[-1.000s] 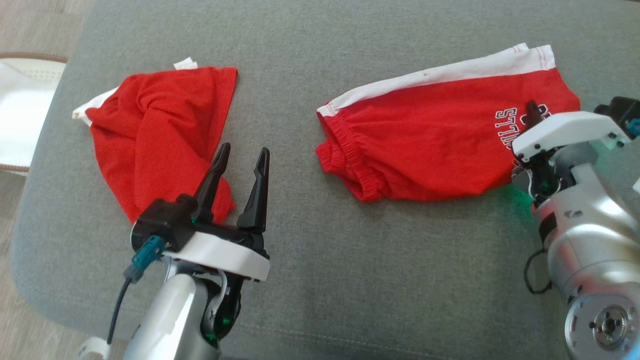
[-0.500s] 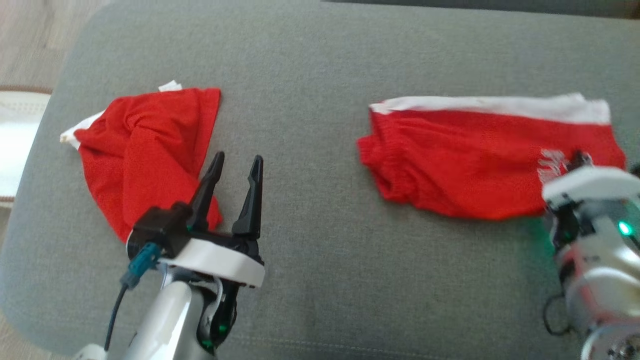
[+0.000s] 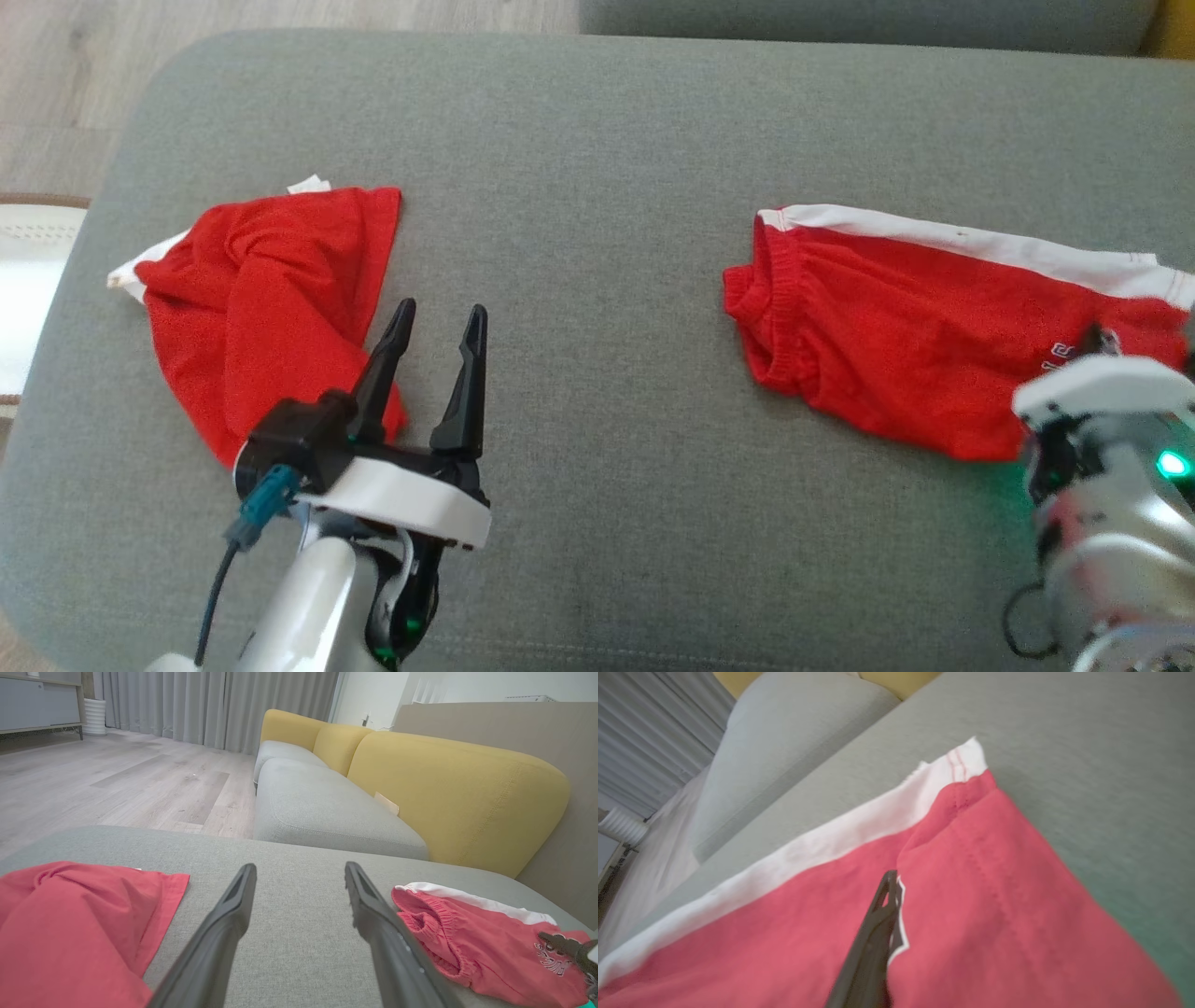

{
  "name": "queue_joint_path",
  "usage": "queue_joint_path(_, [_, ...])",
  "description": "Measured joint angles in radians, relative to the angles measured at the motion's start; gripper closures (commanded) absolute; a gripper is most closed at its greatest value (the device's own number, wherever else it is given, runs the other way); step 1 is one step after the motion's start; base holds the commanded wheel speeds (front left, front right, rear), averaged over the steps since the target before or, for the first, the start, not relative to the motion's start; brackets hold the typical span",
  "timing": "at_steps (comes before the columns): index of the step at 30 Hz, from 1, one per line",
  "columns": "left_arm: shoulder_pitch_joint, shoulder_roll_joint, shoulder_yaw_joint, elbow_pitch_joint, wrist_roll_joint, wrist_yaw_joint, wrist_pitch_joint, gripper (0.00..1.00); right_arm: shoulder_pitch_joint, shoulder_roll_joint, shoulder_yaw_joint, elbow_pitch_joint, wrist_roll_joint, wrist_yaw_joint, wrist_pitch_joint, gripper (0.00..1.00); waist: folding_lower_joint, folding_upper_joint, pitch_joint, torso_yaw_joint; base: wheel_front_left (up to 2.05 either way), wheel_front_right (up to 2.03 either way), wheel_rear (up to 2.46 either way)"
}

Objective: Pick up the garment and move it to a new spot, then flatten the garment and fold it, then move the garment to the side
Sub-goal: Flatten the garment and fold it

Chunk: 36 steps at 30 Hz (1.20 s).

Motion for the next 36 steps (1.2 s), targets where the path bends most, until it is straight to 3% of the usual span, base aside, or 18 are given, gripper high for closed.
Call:
queue_joint_path(4, [0.017,0.0,0.003,0.012,0.005,0.0,0.0,0.0,-0.056,0.045,0.057,-0.025,-0.027,0.0,-0.007,1.0,0.0,0.0,-0.023,0.009,0.0,0.0,0.0])
queue_joint_path(8, [0.024,0.0,0.006,0.014,0.005,0.0,0.0,0.0,-0.072,0.041,0.157,0.007,0.015,0.0,-0.009,1.0,0.0,0.0,-0.041,0.018,0.0,0.0,0.0])
queue_joint_path(9, [0.028,0.0,0.005,0.015,0.005,-0.001,0.0,0.0,-0.09,0.042,0.266,0.032,0.089,0.0,-0.009,1.0,0.0,0.0,-0.052,0.027,0.0,0.0,0.0])
queue_joint_path(14, [0.037,0.0,0.004,0.023,0.006,-0.002,0.0,0.0,-0.108,0.042,0.625,0.028,0.378,0.0,-0.009,1.0,0.0,0.0,-0.076,0.051,0.0,0.0,0.0])
queue_joint_path(17, [0.039,0.0,0.006,0.025,0.014,-0.001,0.0,0.0,-0.014,0.042,0.862,-0.12,0.573,0.0,-0.009,1.0,0.0,0.0,-0.09,0.06,0.0,0.0,0.0])
queue_joint_path(20, [0.06,0.0,0.01,0.024,0.015,0.0,0.0,0.0,0.119,0.045,1.015,-0.215,0.676,0.0,-0.008,1.0,0.0,0.0,-0.1,0.062,0.0,0.0,0.0])
queue_joint_path(24, [0.081,0.001,0.016,0.024,0.016,0.0,0.0,0.0,0.203,0.045,1.114,-0.238,0.711,0.0,-0.006,1.0,0.0,0.0,-0.103,0.065,0.0,0.0,0.0])
queue_joint_path(35, [0.08,0.001,0.02,0.013,0.015,0.0,0.0,0.0,0.156,0.044,1.221,-0.256,0.733,0.0,-0.007,1.0,0.0,0.0,-0.088,0.07,0.0,0.0,0.0])
queue_joint_path(36, [0.08,0.001,0.019,0.013,0.015,0.0,0.0,0.0,0.152,0.044,1.228,-0.256,0.728,0.0,-0.007,0.0,0.0,0.0,-0.087,0.07,0.0,0.0,0.0])
